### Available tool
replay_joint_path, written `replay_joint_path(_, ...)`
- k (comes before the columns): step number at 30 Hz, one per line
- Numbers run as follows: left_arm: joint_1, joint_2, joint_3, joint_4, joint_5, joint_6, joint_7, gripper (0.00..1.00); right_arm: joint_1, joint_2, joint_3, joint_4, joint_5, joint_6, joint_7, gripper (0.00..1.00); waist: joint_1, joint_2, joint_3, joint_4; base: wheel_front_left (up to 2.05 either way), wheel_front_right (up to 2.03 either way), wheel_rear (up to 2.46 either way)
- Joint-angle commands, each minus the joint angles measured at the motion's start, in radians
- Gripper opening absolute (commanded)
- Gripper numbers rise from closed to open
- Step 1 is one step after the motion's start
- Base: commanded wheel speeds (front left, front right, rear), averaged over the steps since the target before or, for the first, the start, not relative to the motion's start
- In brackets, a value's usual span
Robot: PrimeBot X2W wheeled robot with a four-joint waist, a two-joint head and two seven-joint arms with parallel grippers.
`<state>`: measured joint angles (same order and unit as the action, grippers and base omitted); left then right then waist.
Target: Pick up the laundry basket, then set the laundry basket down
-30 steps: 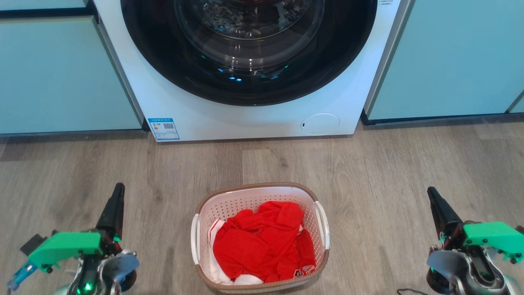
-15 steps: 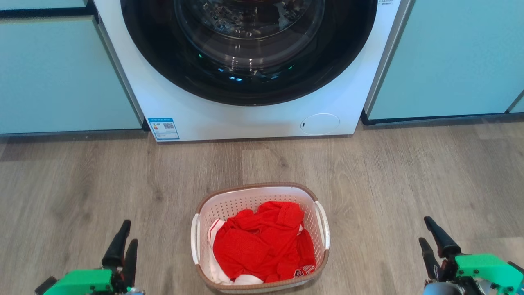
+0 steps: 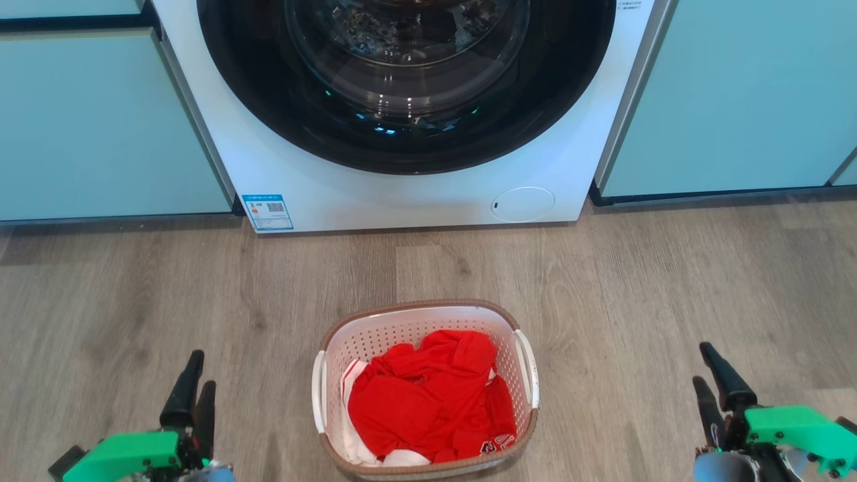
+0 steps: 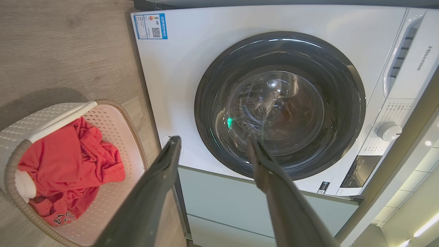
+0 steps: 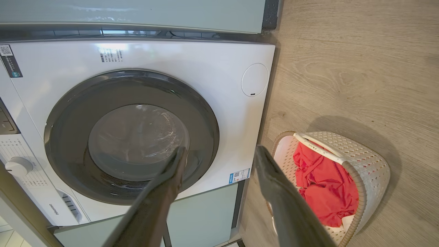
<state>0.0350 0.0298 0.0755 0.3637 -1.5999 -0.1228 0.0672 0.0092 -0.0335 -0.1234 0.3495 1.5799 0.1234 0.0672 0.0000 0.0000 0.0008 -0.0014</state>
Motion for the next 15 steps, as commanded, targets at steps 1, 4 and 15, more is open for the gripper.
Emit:
replay_joint_path(1, -0.055, 0.011, 0.013, -0.039, 0.015, -0.001, -0.011, 1.0, -0.041, -0.004, 0.004, -0.041, -0.015, 0.001, -0.015, 1.0, 0.0, 0.0, -0.001, 0.0, 0.0, 0.0, 0.0)
replay_joint_path(4, -0.059, 0.011, 0.022, -0.046, 0.026, -0.001, -0.02, 1.0, -0.045, -0.004, 0.001, -0.049, -0.036, 0.001, -0.024, 1.0, 0.0, 0.0, -0.002, 0.0, 0.0, 0.0, 0.0)
replay_joint_path(15, -0.077, 0.012, 0.055, -0.089, 0.076, -0.002, -0.053, 1.0, -0.07, -0.005, -0.035, -0.138, -0.189, 0.002, -0.056, 1.0, 0.0, 0.0, -0.005, 0.006, 0.0, 0.0, 0.0)
